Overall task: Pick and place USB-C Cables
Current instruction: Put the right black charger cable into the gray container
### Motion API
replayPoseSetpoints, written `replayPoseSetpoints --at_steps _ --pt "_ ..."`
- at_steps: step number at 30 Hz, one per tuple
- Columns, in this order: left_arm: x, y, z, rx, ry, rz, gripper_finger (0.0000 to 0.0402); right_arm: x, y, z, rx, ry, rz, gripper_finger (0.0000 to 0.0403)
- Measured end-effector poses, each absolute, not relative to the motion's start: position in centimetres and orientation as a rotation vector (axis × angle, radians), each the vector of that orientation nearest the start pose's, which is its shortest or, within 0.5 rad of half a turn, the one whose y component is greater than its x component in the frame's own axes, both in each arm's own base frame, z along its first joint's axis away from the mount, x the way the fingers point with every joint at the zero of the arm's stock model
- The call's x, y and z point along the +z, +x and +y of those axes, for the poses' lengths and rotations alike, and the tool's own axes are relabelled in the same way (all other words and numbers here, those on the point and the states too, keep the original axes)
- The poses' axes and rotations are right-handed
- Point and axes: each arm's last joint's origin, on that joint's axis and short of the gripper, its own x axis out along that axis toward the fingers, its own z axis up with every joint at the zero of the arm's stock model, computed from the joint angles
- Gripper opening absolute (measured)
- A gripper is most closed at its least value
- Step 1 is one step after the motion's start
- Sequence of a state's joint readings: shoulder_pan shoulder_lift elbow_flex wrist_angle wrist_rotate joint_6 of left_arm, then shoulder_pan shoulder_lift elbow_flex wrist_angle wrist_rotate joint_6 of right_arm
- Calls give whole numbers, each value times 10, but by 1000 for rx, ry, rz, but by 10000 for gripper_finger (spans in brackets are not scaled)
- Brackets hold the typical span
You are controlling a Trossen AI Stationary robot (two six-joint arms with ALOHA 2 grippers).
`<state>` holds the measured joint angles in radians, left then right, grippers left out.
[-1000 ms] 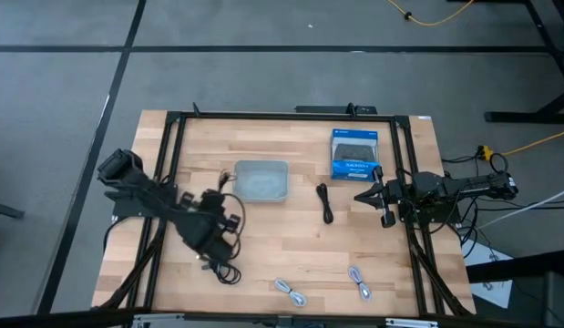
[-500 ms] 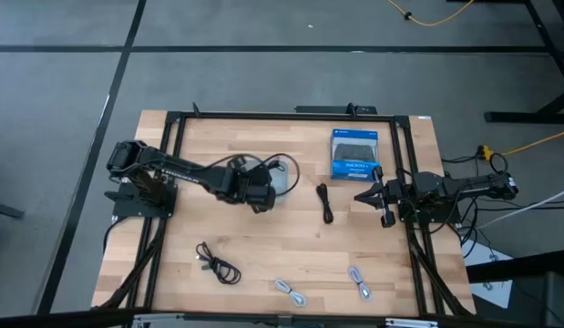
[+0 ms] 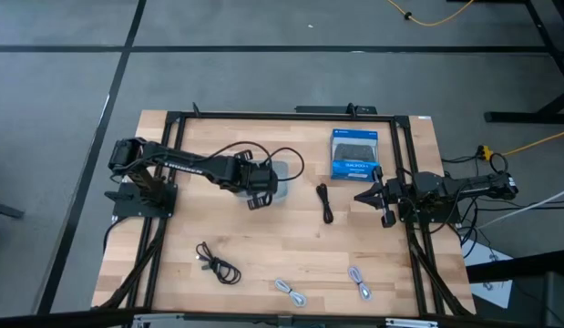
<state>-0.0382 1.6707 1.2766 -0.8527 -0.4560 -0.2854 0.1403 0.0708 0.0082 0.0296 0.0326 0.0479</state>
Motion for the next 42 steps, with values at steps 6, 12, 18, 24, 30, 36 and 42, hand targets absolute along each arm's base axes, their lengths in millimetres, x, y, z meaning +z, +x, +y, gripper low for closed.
replayPoseSetpoints --at_steps 6,12,18,24,30,36,42 --pt "239 325 -5 536 56 1142 118 176 100 13 119 86 -89 21" --pt "239 322 -14 545 53 1151 118 207 93 15 200 -23 -395 21" --pt "239 321 -29 456 99 1168 119 217 103 18 249 67 -159 21" --pt "240 320 -31 506 150 1143 119 250 117 27 412 94 -41 21" --pt "240 320 -29 512 148 1142 119 253 148 29 236 98 338 21" --pt "240 320 -29 522 157 1138 119 241 181 32 42 259 605 21" --pt "240 320 -29 527 159 1135 119 210 203 34 -145 393 764 21"
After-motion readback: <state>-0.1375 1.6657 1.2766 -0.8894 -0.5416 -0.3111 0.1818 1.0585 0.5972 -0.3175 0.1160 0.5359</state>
